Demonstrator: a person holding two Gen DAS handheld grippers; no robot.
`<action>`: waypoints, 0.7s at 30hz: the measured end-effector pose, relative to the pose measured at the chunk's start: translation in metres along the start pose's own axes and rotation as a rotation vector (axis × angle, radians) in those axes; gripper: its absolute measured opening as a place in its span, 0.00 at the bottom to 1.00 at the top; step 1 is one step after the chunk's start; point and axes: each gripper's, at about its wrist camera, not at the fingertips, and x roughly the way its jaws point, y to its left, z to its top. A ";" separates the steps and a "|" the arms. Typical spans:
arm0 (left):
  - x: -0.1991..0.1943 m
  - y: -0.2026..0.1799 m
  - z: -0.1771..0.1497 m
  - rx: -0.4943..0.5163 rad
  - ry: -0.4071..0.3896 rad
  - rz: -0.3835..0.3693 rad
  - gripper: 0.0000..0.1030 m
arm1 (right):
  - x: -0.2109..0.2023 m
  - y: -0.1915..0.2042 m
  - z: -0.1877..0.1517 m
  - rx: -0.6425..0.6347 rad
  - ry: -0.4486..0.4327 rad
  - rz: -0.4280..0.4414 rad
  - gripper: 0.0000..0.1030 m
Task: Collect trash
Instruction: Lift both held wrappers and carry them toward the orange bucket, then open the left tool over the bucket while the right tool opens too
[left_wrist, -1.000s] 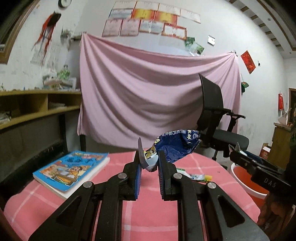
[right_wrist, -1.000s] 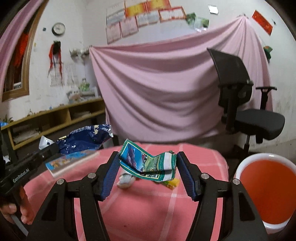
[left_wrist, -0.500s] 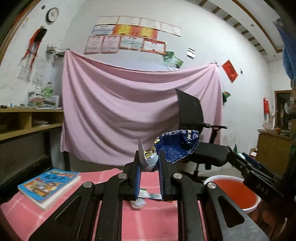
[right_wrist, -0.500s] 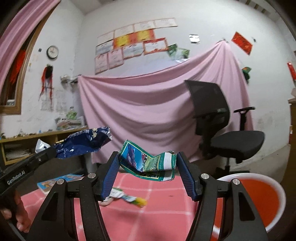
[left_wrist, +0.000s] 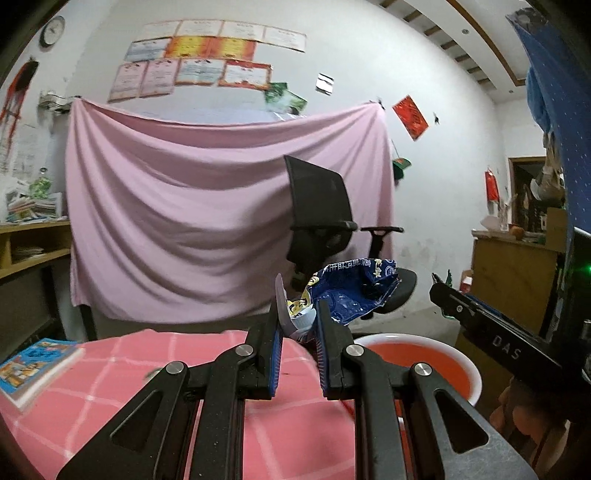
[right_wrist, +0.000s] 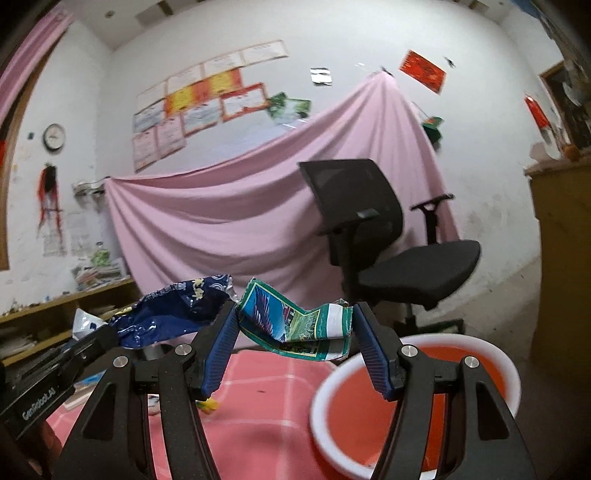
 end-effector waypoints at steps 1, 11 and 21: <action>0.005 -0.005 -0.001 -0.001 0.012 -0.008 0.13 | 0.002 -0.007 0.000 0.021 0.013 -0.016 0.59; 0.070 -0.050 -0.009 0.001 0.209 -0.106 0.13 | 0.018 -0.065 -0.009 0.186 0.204 -0.154 0.59; 0.121 -0.070 -0.020 -0.007 0.415 -0.118 0.13 | 0.021 -0.101 -0.017 0.315 0.271 -0.195 0.61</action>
